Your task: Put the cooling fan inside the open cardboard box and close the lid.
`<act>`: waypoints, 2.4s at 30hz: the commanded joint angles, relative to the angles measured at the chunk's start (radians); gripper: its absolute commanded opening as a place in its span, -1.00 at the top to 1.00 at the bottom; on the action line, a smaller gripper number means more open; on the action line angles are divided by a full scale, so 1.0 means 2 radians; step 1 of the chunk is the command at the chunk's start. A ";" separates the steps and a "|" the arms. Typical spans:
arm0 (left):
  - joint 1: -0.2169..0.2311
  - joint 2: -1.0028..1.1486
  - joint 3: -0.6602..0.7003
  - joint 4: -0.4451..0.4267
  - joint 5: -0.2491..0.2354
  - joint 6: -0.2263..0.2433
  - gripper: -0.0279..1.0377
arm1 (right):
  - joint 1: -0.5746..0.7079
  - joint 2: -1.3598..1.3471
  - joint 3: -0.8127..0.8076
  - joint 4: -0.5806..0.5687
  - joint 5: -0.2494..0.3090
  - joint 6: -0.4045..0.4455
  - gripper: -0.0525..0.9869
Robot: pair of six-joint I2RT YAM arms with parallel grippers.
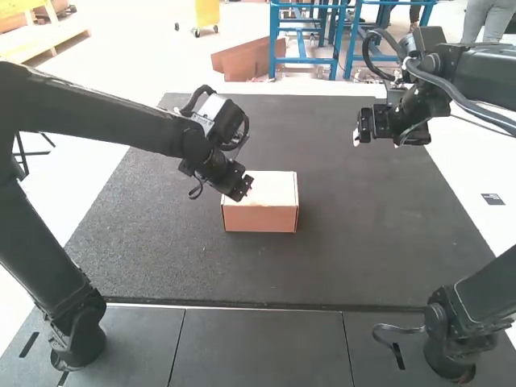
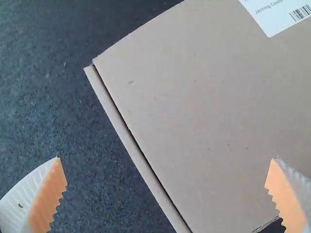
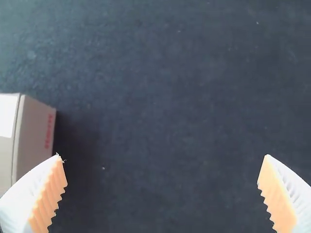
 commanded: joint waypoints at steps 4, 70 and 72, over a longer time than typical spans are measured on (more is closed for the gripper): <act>0.053 -0.071 0.081 -0.024 0.004 -0.002 -0.87 | -0.008 -0.016 -0.001 -0.001 0.000 -0.004 -0.85; 0.202 -0.691 -0.469 0.343 0.120 0.023 -0.86 | -0.108 -0.360 -0.468 0.552 -0.044 -0.059 -0.85; 0.203 -0.731 -0.483 0.316 0.121 0.026 -0.86 | -0.109 -0.363 -0.475 0.558 -0.045 -0.061 -0.85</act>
